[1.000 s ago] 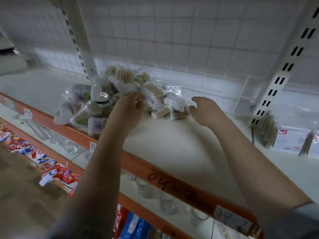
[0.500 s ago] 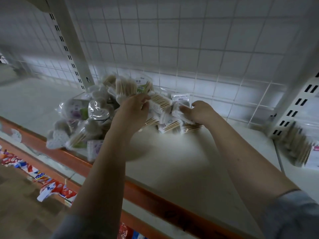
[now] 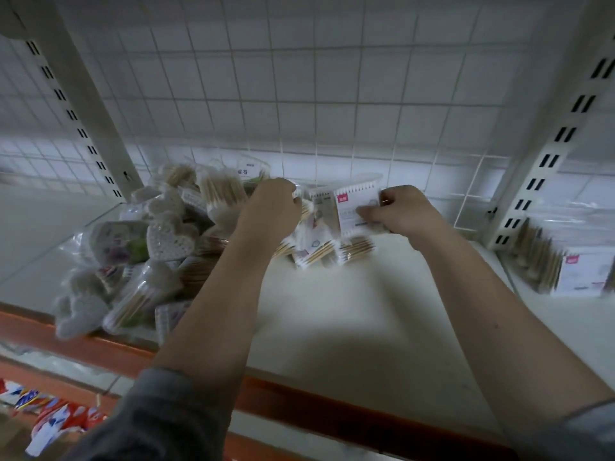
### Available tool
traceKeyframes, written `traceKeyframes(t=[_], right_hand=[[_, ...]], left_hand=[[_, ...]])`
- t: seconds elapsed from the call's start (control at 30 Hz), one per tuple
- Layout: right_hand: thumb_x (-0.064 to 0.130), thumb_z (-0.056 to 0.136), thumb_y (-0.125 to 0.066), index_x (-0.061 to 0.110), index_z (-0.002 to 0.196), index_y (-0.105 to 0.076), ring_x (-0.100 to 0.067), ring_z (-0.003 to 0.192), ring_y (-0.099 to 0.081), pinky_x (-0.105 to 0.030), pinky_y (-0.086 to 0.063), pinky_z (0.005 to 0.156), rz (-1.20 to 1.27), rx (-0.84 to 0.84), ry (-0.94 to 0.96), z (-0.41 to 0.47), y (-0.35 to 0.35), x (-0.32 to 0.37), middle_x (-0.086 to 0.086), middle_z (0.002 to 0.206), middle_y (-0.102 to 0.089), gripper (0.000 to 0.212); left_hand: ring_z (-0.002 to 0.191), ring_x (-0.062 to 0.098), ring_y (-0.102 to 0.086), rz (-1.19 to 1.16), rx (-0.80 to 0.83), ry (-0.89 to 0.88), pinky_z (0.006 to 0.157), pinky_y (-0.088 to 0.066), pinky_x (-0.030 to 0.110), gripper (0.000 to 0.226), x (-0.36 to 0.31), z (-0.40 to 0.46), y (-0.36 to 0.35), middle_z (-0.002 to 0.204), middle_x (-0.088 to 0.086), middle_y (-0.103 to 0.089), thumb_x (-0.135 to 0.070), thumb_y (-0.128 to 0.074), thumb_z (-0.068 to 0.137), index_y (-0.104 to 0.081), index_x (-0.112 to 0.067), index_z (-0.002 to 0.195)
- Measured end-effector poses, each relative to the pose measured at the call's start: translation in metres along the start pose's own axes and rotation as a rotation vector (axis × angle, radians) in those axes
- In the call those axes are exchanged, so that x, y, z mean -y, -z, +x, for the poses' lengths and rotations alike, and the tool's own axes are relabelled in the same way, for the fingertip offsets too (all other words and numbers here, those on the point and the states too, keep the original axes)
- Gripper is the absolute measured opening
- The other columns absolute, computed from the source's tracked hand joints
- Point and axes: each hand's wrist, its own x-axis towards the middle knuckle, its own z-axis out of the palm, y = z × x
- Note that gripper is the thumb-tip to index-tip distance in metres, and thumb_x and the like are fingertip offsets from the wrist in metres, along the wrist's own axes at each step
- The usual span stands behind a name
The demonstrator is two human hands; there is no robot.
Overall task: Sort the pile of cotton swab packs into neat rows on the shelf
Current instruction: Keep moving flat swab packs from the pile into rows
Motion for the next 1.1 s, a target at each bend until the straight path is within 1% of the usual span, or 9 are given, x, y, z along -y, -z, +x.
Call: traceKeyframes(t=[0.1,0.27,0.37,0.47,0.53,0.63,0.8,0.97,1.1], right_hand=[[0.011,0.083,-0.068,0.008,0.087,-0.062,-0.007,0.06,-0.052,-0.015,-0.04,0.048,0.029,-0.046,0.022,-0.009,0.01,-0.006,0.003,0.073,-0.057,0.007],[0.011,0.082,-0.069,0.007,0.088,-0.063,-0.014,0.066,-0.055,-0.02,-0.043,0.054,0.052,-0.111,0.001,-0.025,0.021,-0.02,-0.002,0.079,-0.061,0.009],[0.011,0.082,-0.069,0.001,0.092,-0.065,-0.018,0.068,-0.056,-0.022,-0.044,0.055,0.071,-0.153,-0.015,-0.034,0.026,-0.028,-0.008,0.083,-0.063,0.014],[0.011,0.083,-0.069,-0.005,0.093,-0.062,-0.015,0.061,-0.053,-0.023,-0.043,0.055,0.074,-0.192,-0.045,-0.045,0.031,-0.036,-0.009,0.079,-0.06,0.02],[0.014,0.082,-0.07,-0.01,0.094,-0.06,-0.02,0.067,-0.054,-0.029,-0.045,0.062,0.076,-0.228,-0.065,-0.052,0.033,-0.043,-0.016,0.08,-0.061,0.028],[0.017,0.08,-0.071,-0.012,0.101,-0.057,-0.029,0.075,-0.061,-0.039,-0.051,0.074,0.107,-0.279,-0.075,-0.064,0.031,-0.048,-0.027,0.094,-0.065,0.038],[0.017,0.08,-0.07,-0.013,0.103,-0.058,-0.02,0.07,-0.052,-0.03,-0.042,0.065,0.13,-0.334,-0.085,-0.088,0.018,-0.048,-0.023,0.083,-0.061,0.039],[0.014,0.082,-0.07,-0.017,0.097,-0.055,-0.019,0.066,-0.049,-0.031,-0.042,0.065,0.22,-0.38,-0.116,-0.117,0.002,-0.05,-0.021,0.073,-0.052,0.037],[0.023,0.075,-0.072,-0.017,0.095,-0.049,-0.024,0.071,-0.05,-0.05,-0.051,0.078,0.257,-0.417,-0.149,-0.146,-0.007,-0.055,-0.024,0.075,-0.05,0.05]], left_hand=[[0.096,0.028,-0.058,0.127,0.079,0.03,0.074,-0.043,0.033,0.023,-0.003,0.013,-0.014,0.11,0.015,-0.062,-0.02,-0.05,0.09,-0.06,-0.005,0.105],[0.117,0.031,-0.049,0.285,0.094,0.085,0.087,-0.045,0.037,0.051,-0.001,0.014,-0.034,0.124,0.015,-0.052,-0.04,-0.057,0.089,-0.051,-0.003,0.123],[0.116,0.03,-0.051,0.305,0.075,0.097,0.086,-0.045,0.035,0.04,-0.004,0.013,-0.036,0.126,0.015,-0.05,-0.026,-0.059,0.09,-0.051,-0.003,0.123],[0.107,0.031,-0.057,0.197,0.07,0.134,0.079,-0.046,0.034,0.028,-0.009,0.013,-0.027,0.115,0.015,-0.06,-0.01,-0.059,0.086,-0.056,-0.003,0.113],[0.097,0.03,-0.059,0.112,0.057,0.149,0.072,-0.044,0.033,0.023,-0.009,0.011,-0.022,0.108,0.015,-0.062,-0.011,-0.06,0.086,-0.057,-0.002,0.107],[0.1,0.032,-0.06,0.055,-0.019,0.129,0.07,-0.042,0.032,0.023,-0.005,0.007,-0.017,0.108,0.015,-0.063,-0.015,-0.059,0.088,-0.059,-0.003,0.106],[0.095,0.035,-0.06,-0.084,-0.167,0.003,0.068,-0.04,0.033,0.02,0.005,-0.004,-0.011,0.099,0.013,-0.064,-0.023,-0.052,0.092,-0.061,-0.01,0.105],[0.087,0.034,-0.06,-0.302,-0.242,-0.167,0.07,-0.047,0.037,0.025,0.01,-0.019,-0.005,0.093,0.013,-0.067,-0.015,-0.049,0.09,-0.062,-0.014,0.111],[0.079,0.021,-0.056,-0.544,-0.179,-0.238,0.069,-0.043,0.029,0.024,0.005,-0.033,-0.002,0.087,0.006,-0.065,-0.019,-0.049,0.094,-0.064,-0.011,0.11]])
